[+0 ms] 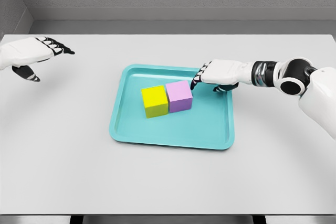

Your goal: Push two cubes

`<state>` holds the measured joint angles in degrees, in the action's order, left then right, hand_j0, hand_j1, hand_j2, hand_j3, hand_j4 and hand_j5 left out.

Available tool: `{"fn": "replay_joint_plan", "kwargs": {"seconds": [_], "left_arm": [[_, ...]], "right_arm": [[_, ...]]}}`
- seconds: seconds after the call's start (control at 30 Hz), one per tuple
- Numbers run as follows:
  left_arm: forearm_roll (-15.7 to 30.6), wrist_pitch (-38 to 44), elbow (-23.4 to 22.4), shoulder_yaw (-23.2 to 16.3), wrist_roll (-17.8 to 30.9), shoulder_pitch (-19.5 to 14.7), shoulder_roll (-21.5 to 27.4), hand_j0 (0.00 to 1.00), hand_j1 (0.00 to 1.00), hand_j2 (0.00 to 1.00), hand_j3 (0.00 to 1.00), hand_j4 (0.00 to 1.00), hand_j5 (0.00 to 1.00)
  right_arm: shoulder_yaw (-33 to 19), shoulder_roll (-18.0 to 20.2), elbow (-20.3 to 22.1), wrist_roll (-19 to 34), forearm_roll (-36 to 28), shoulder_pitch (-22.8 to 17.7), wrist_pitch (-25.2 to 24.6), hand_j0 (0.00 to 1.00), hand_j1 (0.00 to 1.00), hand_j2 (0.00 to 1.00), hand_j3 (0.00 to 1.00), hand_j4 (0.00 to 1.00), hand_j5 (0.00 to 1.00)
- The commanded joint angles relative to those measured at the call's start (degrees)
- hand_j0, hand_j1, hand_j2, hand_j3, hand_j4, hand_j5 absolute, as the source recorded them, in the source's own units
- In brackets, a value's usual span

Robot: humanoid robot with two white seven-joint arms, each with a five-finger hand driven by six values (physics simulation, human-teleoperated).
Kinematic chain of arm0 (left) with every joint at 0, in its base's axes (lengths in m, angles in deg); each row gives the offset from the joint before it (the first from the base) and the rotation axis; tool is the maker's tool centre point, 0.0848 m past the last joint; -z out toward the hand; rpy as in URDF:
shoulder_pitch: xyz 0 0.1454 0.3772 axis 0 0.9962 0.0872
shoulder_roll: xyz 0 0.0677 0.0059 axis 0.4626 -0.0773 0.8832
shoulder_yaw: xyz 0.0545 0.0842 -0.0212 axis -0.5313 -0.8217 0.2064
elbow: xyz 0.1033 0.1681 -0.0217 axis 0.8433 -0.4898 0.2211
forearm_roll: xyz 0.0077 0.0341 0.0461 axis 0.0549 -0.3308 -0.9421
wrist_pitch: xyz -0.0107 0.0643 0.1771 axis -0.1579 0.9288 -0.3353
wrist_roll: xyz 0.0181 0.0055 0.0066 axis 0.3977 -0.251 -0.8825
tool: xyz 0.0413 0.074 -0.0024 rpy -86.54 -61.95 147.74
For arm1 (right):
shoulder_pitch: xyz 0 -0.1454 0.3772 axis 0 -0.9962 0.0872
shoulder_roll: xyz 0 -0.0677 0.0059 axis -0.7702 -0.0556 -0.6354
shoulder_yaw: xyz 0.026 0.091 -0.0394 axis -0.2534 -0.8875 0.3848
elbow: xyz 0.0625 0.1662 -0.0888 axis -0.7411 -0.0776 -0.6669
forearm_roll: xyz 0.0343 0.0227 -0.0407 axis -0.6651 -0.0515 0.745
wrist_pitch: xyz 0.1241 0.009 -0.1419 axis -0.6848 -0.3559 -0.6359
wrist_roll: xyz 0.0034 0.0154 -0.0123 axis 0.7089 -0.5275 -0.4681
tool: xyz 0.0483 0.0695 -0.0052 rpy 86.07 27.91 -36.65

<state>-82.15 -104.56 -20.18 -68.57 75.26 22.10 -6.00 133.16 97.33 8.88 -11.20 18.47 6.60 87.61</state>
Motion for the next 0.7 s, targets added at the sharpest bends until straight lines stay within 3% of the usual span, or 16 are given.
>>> {"fn": "replay_joint_plan", "kwargs": {"seconds": [0.0,0.43,0.5,0.67], "left_arm": [[0.4,0.1,0.0,0.1,0.0,0.0,0.1,1.0,1.0,1.0,1.0,1.0,1.0],[1.8,0.1,0.3,0.0,-0.2,0.1,0.1,1.0,1.0,1.0,1.0,1.0,1.0],[3.6,0.1,0.2,0.0,-0.2,0.2,0.1,1.0,1.0,1.0,1.0,1.0,1.0],[3.6,0.1,-0.1,0.0,-0.2,0.1,0.1,1.0,1.0,1.0,1.0,1.0,1.0]], "right_arm": [[0.0,-0.2,0.1,0.0,-0.3,0.0,-0.1,0.72,0.72,0.72,0.72,0.72,0.72],[0.8,-0.4,1.5,0.0,-0.3,-0.2,-0.1,0.72,0.72,0.72,0.72,0.72,0.72],[0.8,-0.4,1.5,0.0,-0.3,-0.2,-0.1,0.72,0.72,0.72,0.72,0.72,0.72],[0.2,0.5,-0.9,0.0,-0.2,-0.1,-0.1,0.72,0.72,0.72,0.72,0.72,0.72]]}}
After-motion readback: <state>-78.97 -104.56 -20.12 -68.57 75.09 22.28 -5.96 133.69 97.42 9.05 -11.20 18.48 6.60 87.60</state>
